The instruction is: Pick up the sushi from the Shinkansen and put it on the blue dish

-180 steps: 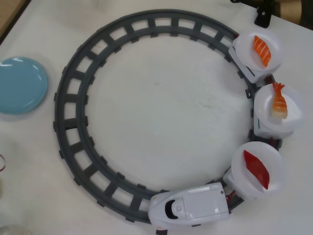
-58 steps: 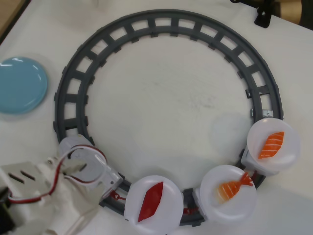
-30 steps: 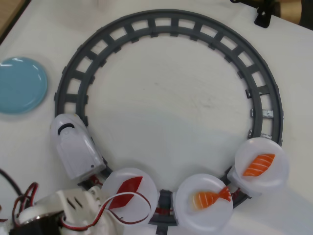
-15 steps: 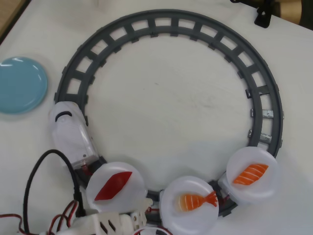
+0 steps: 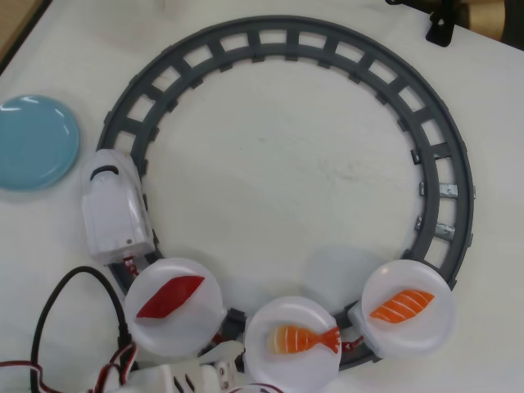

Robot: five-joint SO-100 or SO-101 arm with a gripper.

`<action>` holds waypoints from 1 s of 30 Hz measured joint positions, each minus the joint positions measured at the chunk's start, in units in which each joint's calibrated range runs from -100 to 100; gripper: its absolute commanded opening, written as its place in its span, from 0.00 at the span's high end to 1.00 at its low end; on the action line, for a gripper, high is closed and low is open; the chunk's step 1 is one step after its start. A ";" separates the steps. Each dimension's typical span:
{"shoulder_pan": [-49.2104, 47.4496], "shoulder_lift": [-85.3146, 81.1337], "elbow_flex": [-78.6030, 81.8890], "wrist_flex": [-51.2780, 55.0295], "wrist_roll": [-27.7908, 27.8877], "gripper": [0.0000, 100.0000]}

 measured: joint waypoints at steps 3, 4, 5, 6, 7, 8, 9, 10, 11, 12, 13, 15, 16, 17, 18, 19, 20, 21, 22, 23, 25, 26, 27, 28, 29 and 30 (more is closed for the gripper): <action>-1.14 0.00 0.73 -1.76 0.00 0.76; -1.47 0.00 1.28 -2.69 -0.47 0.76; -2.04 0.00 1.92 -3.70 -0.78 0.76; -2.86 0.00 2.65 -4.71 -0.98 0.76; -3.35 0.00 3.39 -5.63 -1.09 0.76; -3.60 0.00 4.12 -6.55 -1.24 0.76; -3.92 0.00 4.85 -7.48 -1.19 0.76; -4.00 0.00 5.58 -8.49 -1.19 0.76; -4.17 0.08 6.40 -9.66 -1.19 0.76; -4.41 0.08 7.23 -10.76 -1.19 0.76; -4.90 0.08 8.05 -11.68 -1.24 0.76; -5.97 0.08 9.79 -13.36 -1.24 0.76; -6.05 0.08 10.61 -14.03 -1.29 0.76; -6.05 0.08 11.07 -14.54 -1.29 0.76; -5.97 0.08 11.44 -14.79 -1.29 0.76; -5.88 0.08 11.53 -14.96 -1.29 0.76; -5.88 0.08 11.62 -14.96 -1.29 0.76; -5.97 0.08 11.80 -14.96 -1.29 0.77; -6.05 0.08 11.99 -14.96 -1.29 0.80; -6.05 0.08 11.99 -14.96 -1.29 0.84; -6.05 0.08 11.99 -14.96 -1.29 0.95; -6.05 0.08 11.99 -14.96 -1.29 0.98; -6.05 0.08 11.99 -14.96 -1.66 0.97; -6.05 0.08 11.99 -14.96 -2.17 0.96; -6.05 0.08 11.99 -14.96 -2.69 0.97; -6.38 0.00 11.99 -14.96 -3.05 0.97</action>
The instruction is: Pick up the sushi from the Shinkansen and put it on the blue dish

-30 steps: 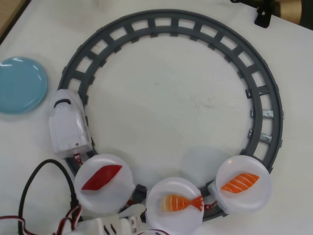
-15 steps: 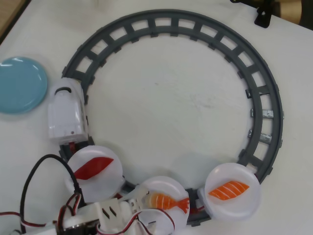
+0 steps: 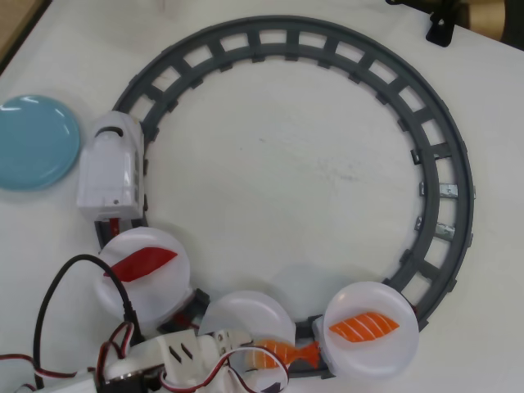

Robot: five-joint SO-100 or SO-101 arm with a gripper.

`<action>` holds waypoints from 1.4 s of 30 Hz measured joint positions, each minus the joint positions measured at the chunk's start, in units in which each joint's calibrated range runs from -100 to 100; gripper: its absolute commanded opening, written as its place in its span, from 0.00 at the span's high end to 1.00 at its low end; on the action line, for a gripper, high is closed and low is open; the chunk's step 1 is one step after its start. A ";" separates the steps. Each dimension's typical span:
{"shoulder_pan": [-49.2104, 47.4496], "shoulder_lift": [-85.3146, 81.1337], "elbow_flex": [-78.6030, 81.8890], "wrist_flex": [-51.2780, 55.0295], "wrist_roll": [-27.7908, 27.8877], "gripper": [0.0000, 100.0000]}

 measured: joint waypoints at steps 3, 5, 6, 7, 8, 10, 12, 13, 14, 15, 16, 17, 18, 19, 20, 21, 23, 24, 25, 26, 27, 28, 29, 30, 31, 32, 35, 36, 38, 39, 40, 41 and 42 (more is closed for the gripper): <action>-0.90 0.00 -0.09 1.51 -0.47 0.97; -1.80 0.00 -1.19 4.20 -0.62 0.97; -2.45 0.00 -2.29 5.97 -0.78 0.97; -3.27 0.00 -3.48 7.98 -1.19 0.97; -4.25 0.00 -4.85 9.41 -2.02 0.97; -6.38 0.00 -8.51 11.93 -3.36 0.97; -8.66 0.00 -12.90 14.79 -4.50 0.97; -9.81 0.00 -15.28 16.47 -5.02 0.97; -10.95 0.00 -17.84 18.24 -5.64 0.97; -12.18 0.00 -20.49 20.00 -6.26 0.97; -13.40 0.00 -23.33 21.68 -6.88 0.97; -14.71 0.00 -26.08 23.53 -7.50 0.97; -16.02 0.00 -29.00 25.21 -8.12 0.97; -17.33 0.00 -31.84 26.55 -8.85 0.97; -18.72 0.00 -34.58 28.15 -9.57 0.97; -20.43 0.00 -37.05 29.50 -10.45 0.97; -24.68 0.00 -41.35 31.76 -12.42 0.97; -27.38 0.00 -43.09 32.61 -13.61 0.97; -30.16 0.00 -44.28 33.11 -14.95 0.97; -33.18 0.00 -45.20 33.28 -16.30 0.97; -36.21 0.00 -45.84 33.28 -17.69 0.97; -39.56 0.00 -46.20 33.28 -19.14 0.97; -42.75 0.00 -46.48 33.28 -20.59 0.97; -46.26 0.00 -46.48 33.19 -22.09 0.97; -49.94 0.00 -46.48 32.52 -23.75 0.97; -53.62 0.00 -46.48 31.51 -25.30 0.97; -63.67 0.34 -46.48 27.73 -29.69 0.97; -66.45 0.67 -46.39 26.13 -30.73 0.97; -71.27 2.02 -45.11 22.44 -32.33 0.97; -73.23 3.04 -44.19 20.76 -33.01 0.97; -74.70 4.22 -43.09 19.08 -33.52 0.97; -75.77 5.48 -42.18 17.48 -33.83 0.97; -76.67 6.83 -41.63 16.13 -34.04 0.97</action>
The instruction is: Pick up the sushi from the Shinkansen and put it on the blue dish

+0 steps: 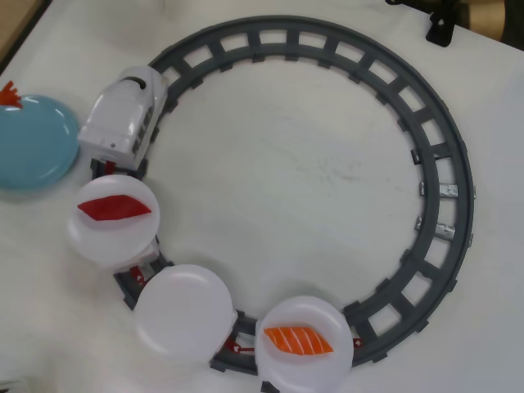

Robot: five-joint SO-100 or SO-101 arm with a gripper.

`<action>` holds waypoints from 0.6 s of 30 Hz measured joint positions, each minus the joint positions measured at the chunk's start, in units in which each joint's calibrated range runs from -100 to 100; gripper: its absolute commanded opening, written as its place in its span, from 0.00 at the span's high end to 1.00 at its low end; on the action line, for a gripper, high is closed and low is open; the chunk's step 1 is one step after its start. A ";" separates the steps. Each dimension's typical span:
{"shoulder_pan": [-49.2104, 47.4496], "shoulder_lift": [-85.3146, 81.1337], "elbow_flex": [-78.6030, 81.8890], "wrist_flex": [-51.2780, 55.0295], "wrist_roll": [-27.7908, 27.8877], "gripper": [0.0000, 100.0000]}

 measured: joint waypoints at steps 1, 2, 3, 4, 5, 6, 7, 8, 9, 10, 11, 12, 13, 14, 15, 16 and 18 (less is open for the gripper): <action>-0.65 1.27 0.09 -1.09 -0.26 0.97; -1.14 2.45 0.37 -2.10 -0.57 0.97; -1.80 3.63 0.46 -2.86 -0.78 0.97; -2.37 4.64 0.46 -3.61 -0.98 0.97; -3.11 5.82 0.46 -4.29 -1.09 0.97; -3.92 6.92 0.46 -5.13 -1.09 0.97; -4.66 7.84 0.46 -5.97 -1.09 0.97; -5.39 9.03 0.46 -6.72 -1.19 0.97; -6.05 10.29 0.46 -7.56 -1.19 0.97; -6.70 11.47 0.46 -8.32 -1.19 0.97; -7.27 12.99 0.46 -9.08 -1.19 0.97; -7.68 14.42 0.46 -9.83 -1.24 0.97; -8.01 15.77 0.46 -10.67 -1.24 0.97; -8.26 17.21 0.46 -11.34 -1.24 0.97; -8.34 18.47 0.46 -12.02 -1.24 0.97; -8.34 19.74 0.46 -12.69 -1.24 0.97; -8.17 22.35 0.46 -13.78 -1.24 0.97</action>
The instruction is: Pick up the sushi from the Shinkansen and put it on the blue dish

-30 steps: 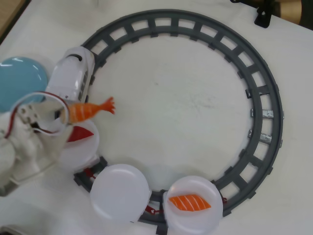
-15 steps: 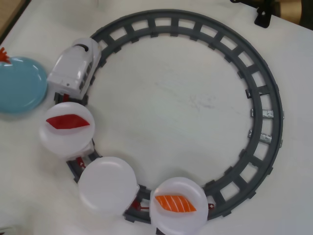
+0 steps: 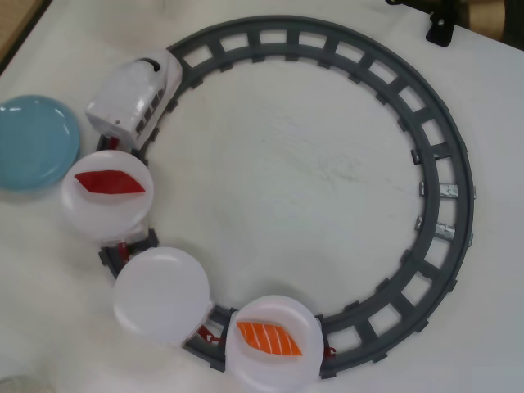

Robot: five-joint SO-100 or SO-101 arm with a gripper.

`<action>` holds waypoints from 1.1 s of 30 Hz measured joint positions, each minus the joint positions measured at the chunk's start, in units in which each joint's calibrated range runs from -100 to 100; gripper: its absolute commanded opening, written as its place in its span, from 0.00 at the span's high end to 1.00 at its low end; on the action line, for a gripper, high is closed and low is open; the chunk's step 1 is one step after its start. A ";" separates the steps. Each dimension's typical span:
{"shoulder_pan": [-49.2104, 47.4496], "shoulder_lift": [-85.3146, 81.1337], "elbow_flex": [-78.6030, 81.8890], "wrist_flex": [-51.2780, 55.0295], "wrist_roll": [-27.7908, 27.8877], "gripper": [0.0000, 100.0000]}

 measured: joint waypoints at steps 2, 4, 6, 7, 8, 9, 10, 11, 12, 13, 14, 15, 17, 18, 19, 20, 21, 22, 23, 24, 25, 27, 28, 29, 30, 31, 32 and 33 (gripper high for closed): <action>0.00 2.36 0.00 -1.26 0.00 0.97; 0.00 4.13 0.00 -1.93 0.00 0.97; 0.00 5.48 0.00 -2.18 0.00 0.97; -0.08 5.99 0.00 -2.18 0.00 0.97; -0.08 6.50 0.00 -2.18 0.00 0.97; -0.08 7.00 0.00 -2.18 0.00 0.97; -0.08 7.42 0.00 -2.18 0.16 0.97; 0.00 7.84 0.00 -2.18 0.57 0.97; 0.08 8.18 0.00 -2.18 0.93 0.97; 0.33 8.44 0.00 -2.27 1.24 0.97; 0.57 8.60 0.00 -2.27 1.40 0.97; 0.98 8.77 0.00 -2.27 1.55 0.97; 1.88 9.36 0.00 -2.27 1.66 0.97; 2.29 9.87 0.00 -2.27 1.66 0.97; 2.62 10.12 0.00 -2.35 1.76 0.97; 2.86 10.46 0.00 -2.35 2.07 0.97; 3.11 10.88 0.00 -2.35 2.33 0.97; 3.19 11.13 0.00 -2.35 2.53 0.97; 3.27 11.39 0.00 -2.35 2.69 0.97; 3.27 11.64 0.00 -2.35 2.69 0.97; 3.27 11.73 0.00 -2.35 2.74 0.97; 3.11 11.73 0.00 -2.35 2.74 0.95; 3.02 11.73 0.00 -2.35 2.74 0.93; 3.02 11.73 0.00 -2.35 2.74 0.90; 3.02 11.73 0.00 -2.35 2.74 0.87; 3.02 11.73 0.00 -2.35 2.74 0.84; 3.02 11.73 0.00 -2.35 2.74 0.82; 3.02 11.73 0.00 -2.35 2.74 0.81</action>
